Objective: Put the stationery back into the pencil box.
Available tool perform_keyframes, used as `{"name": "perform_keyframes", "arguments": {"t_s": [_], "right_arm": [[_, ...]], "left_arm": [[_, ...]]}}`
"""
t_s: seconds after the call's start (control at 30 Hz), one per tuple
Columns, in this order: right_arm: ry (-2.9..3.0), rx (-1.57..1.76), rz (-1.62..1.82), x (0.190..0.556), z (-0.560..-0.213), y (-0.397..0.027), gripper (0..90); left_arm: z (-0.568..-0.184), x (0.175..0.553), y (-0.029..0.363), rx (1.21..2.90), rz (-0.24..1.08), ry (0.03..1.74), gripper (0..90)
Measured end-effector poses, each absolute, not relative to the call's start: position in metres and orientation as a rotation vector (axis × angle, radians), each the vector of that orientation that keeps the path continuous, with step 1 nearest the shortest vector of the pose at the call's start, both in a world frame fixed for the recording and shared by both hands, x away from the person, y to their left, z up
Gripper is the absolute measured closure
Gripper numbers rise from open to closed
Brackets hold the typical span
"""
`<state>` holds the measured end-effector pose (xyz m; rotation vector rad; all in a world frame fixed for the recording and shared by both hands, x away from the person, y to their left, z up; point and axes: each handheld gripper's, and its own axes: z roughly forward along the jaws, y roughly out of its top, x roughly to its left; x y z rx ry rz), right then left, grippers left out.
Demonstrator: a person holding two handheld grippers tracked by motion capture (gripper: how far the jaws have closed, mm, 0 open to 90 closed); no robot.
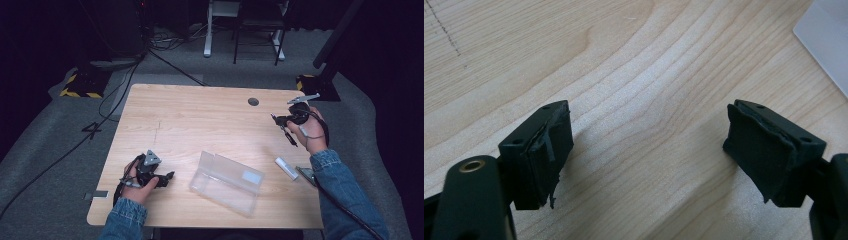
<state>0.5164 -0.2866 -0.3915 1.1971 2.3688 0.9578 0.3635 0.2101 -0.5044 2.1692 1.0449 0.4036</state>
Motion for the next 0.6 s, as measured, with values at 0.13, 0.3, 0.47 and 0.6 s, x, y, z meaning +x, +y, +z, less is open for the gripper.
{"name": "perform_keyframes", "arguments": {"t_s": [0.13, 0.3, 0.47, 0.6], "right_arm": [[2.376, 1.153, 1.002, 0.505, -0.378, -0.279, 81.1], [2.399, 1.106, 1.063, 0.491, -0.366, -0.268, 81.1], [2.423, 1.060, 1.115, 0.479, -0.358, -0.258, 81.0], [2.456, 1.002, 1.150, 0.466, -0.351, -0.245, 81.0]], "left_arm": [[-0.504, 0.363, 0.210, 2.169, 0.404, 1.045, 19.1], [-0.504, 0.363, 0.210, 2.169, 0.404, 1.045, 19.1], [-0.504, 0.363, 0.210, 2.167, 0.401, 1.047, 19.1], [-0.504, 0.363, 0.210, 2.168, 0.401, 1.046, 19.0]]}}
